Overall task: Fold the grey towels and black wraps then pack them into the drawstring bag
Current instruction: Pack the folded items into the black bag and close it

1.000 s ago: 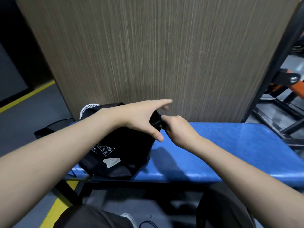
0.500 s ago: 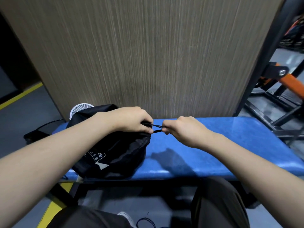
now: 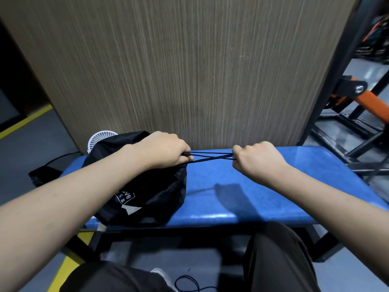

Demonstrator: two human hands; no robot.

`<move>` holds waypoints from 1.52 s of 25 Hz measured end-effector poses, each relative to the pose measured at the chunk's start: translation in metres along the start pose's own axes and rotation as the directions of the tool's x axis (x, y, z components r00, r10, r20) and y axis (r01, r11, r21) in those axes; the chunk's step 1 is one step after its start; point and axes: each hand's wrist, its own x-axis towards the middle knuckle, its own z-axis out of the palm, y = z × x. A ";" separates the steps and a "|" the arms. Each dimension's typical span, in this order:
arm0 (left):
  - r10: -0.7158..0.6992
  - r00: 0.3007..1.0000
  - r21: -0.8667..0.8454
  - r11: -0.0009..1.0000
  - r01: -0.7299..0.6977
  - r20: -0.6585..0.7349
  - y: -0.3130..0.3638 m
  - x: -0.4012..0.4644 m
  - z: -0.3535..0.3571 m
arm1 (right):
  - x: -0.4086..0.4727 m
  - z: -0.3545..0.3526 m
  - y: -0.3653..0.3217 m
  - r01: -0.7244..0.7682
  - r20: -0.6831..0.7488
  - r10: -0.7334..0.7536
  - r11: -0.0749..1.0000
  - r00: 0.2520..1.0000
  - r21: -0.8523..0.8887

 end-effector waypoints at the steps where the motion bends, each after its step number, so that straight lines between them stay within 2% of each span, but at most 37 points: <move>1: 0.002 1.000 0.004 1.000 -0.002 -0.015 0.000 0.000 -0.001 | 0.000 0.003 0.003 -0.051 0.017 0.050 0.999 0.999 0.015; 4: 0.002 0.999 0.022 1.000 -0.001 -0.045 0.000 -0.002 -0.002 | 0.001 0.012 0.013 -0.219 0.065 0.217 0.975 0.974 0.034; 6: -0.006 0.998 0.009 1.000 0.007 -0.062 -0.001 -0.002 -0.001 | 0.000 0.015 0.017 -0.255 0.045 0.254 0.966 0.966 0.030; 12: -0.016 0.997 0.005 1.000 0.016 -0.078 0.005 -0.001 0.003 | -0.002 0.021 0.028 -0.189 0.021 0.193 0.975 0.981 -0.116; 14: -0.021 0.996 0.004 1.000 0.022 -0.085 0.006 0.000 0.003 | -0.004 0.022 0.028 -0.138 0.073 0.148 0.981 0.986 -0.133; 15: -0.018 0.997 0.005 1.000 0.019 -0.081 0.006 0.000 0.004 | -0.004 0.022 0.026 -0.093 0.108 0.102 0.992 0.989 -0.083; 17: -0.010 0.996 0.022 1.000 0.012 -0.090 0.009 0.000 0.005 | -0.004 0.020 0.018 -0.049 0.266 0.002 0.984 0.964 0.171; 18: -0.008 0.995 0.038 0.999 0.012 -0.102 0.010 0.000 0.006 | -0.004 0.013 0.013 -0.070 0.382 -0.081 0.928 0.921 0.365; 19: -0.009 0.993 0.052 0.999 0.015 -0.114 0.010 -0.001 0.007 | -0.004 0.006 0.007 -0.124 0.466 -0.194 0.814 0.863 0.568; 20: -0.011 0.993 0.061 0.998 0.018 -0.121 0.010 0.000 0.008 | -0.003 -0.001 -0.001 -0.190 0.475 -0.306 0.642 0.825 0.743; 21: -0.013 0.992 0.061 0.998 0.021 -0.125 0.011 -0.001 0.008 | -0.002 -0.009 -0.012 -0.243 0.419 -0.363 0.442 0.832 0.864; 22: -0.018 0.992 0.054 0.998 0.025 -0.126 0.012 -0.001 0.009 | 0.001 -0.012 -0.025 -0.267 0.343 -0.348 0.248 0.872 0.931; 23: -0.025 0.992 0.045 0.999 0.030 -0.125 0.013 -0.001 0.009 | 0.005 -0.013 -0.037 -0.274 0.294 -0.277 0.110 0.915 0.955; 24: -0.031 0.992 0.038 0.999 0.036 -0.124 0.014 -0.001 0.008 | 0.011 -0.015 -0.049 -0.279 0.276 -0.209 0.018 0.938 0.960; 26: -0.034 0.992 0.031 0.999 0.038 -0.121 0.013 -0.001 0.006 | 0.021 -0.015 -0.067 -0.282 0.273 -0.112 -0.079 0.956 0.956; 27: -0.029 0.992 0.035 0.999 0.033 -0.120 0.013 -0.001 0.006 | 0.025 -0.014 -0.071 -0.273 0.269 -0.075 -0.057 0.960 0.960; 28: -0.020 0.993 0.044 0.999 0.025 -0.120 0.012 -0.001 0.006 | 0.028 -0.014 -0.072 -0.252 0.253 -0.038 0.035 0.967 0.967; 30: -0.004 0.993 0.066 0.998 0.011 -0.114 0.010 -0.002 0.009 | 0.032 -0.015 -0.073 -0.190 0.199 0.002 0.321 0.980 0.928; 32: 0.011 0.994 0.078 0.997 -0.002 -0.110 0.010 -0.002 0.013 | 0.032 -0.018 -0.074 -0.125 0.145 -0.006 0.475 0.989 0.871; 35: 0.025 0.993 0.073 0.997 -0.017 -0.113 0.011 0.002 0.021 | 0.030 -0.017 -0.076 -0.065 0.083 -0.002 0.605 0.997 0.794; 38: 0.038 0.993 0.041 0.999 -0.034 -0.116 0.009 0.003 0.027 | 0.028 -0.010 -0.077 -0.043 0.037 0.023 0.625 0.999 0.779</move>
